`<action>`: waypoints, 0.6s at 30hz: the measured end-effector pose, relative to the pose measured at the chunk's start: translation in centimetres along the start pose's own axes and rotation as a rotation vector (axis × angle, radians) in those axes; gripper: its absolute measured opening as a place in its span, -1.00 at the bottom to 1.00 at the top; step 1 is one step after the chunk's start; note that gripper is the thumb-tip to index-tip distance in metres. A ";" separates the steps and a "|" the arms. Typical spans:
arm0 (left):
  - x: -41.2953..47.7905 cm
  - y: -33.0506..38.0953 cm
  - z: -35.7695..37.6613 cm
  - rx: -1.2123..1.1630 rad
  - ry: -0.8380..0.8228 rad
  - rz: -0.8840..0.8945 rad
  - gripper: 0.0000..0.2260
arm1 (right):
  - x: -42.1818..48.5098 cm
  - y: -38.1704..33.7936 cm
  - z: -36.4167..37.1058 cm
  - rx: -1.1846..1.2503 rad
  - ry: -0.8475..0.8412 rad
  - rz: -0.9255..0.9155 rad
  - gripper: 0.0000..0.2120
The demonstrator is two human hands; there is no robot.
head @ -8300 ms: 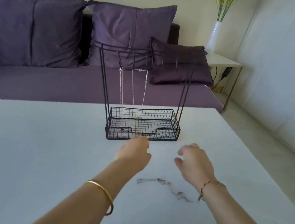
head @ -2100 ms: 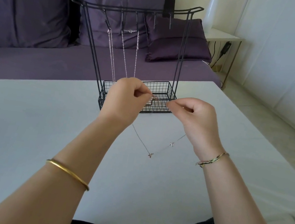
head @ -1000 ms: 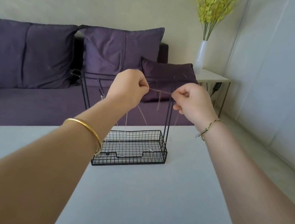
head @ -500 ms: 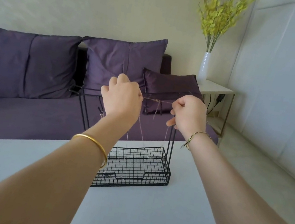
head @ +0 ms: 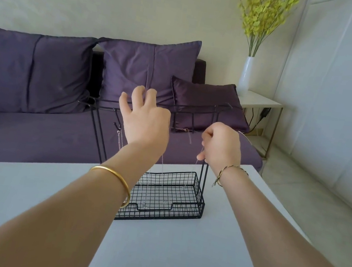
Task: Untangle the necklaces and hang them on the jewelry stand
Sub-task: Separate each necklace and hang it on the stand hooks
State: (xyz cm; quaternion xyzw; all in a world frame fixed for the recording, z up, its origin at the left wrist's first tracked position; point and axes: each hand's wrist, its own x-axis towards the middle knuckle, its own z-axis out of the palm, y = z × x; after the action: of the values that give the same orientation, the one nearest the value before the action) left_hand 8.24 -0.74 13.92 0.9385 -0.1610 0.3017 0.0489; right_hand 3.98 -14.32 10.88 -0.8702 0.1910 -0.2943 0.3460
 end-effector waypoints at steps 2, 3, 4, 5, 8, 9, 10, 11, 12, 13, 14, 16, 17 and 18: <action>-0.1 0.1 0.2 0.017 -0.014 0.014 -0.88 | -0.3 0.4 0.3 -0.050 -0.004 -0.024 -0.81; -0.1 0.1 0.3 0.025 -0.018 0.020 -0.88 | -0.4 0.6 0.4 -0.066 -0.010 -0.033 -0.81; -0.2 0.2 0.3 0.031 -0.022 0.025 -0.89 | -0.5 0.7 0.5 -0.067 -0.015 -0.039 -0.81; -0.3 0.2 0.3 0.035 -0.028 0.029 -0.90 | -0.5 0.8 0.6 -0.061 -0.019 -0.041 -0.81; -0.4 0.4 0.4 0.046 -0.042 0.038 -0.91 | -0.5 0.9 0.7 -0.051 -0.035 -0.043 -0.82; -0.5 0.4 0.5 0.051 -0.045 0.041 -0.92 | -0.5 1.0 0.8 -0.048 -0.044 -0.046 -0.83; -0.5 0.4 0.6 0.054 -0.045 0.043 -0.92 | -0.6 1.1 0.9 -0.045 -0.050 -0.048 -0.83; -0.5 0.3 0.6 0.055 -0.045 0.043 -0.92 | -0.6 1.2 0.9 -0.042 -0.055 -0.049 -0.84; -0.5 0.3 0.7 0.057 -0.045 0.043 -0.92 | -0.6 1.2 1.0 -0.039 -0.058 -0.051 -0.83; -0.5 0.4 0.7 0.061 -0.047 0.043 -0.92 | -0.6 1.2 1.0 -0.034 -0.062 -0.054 -0.83; -0.5 0.4 0.8 0.067 -0.051 0.043 -0.93 | -0.7 1.2 1.1 -0.028 -0.065 -0.057 -0.83; -0.6 0.3 0.9 0.081 -0.061 0.042 -0.94 | -0.7 1.1 1.1 -0.010 -0.062 -0.058 -0.84; -0.6 0.3 0.9 0.090 -0.063 0.043 -0.94 | -0.7 1.0 1.1 0.001 -0.053 -0.057 -0.84; -0.6 0.2 1.0 0.099 -0.062 0.043 -0.95 | -0.7 0.8 1.1 0.016 -0.040 -0.054 -0.84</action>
State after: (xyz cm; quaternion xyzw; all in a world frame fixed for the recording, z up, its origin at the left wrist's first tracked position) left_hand 8.22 -0.93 12.77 0.9449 -0.1677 0.2809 -0.0091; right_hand 4.04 -13.98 9.37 -0.8779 0.1582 -0.2874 0.3487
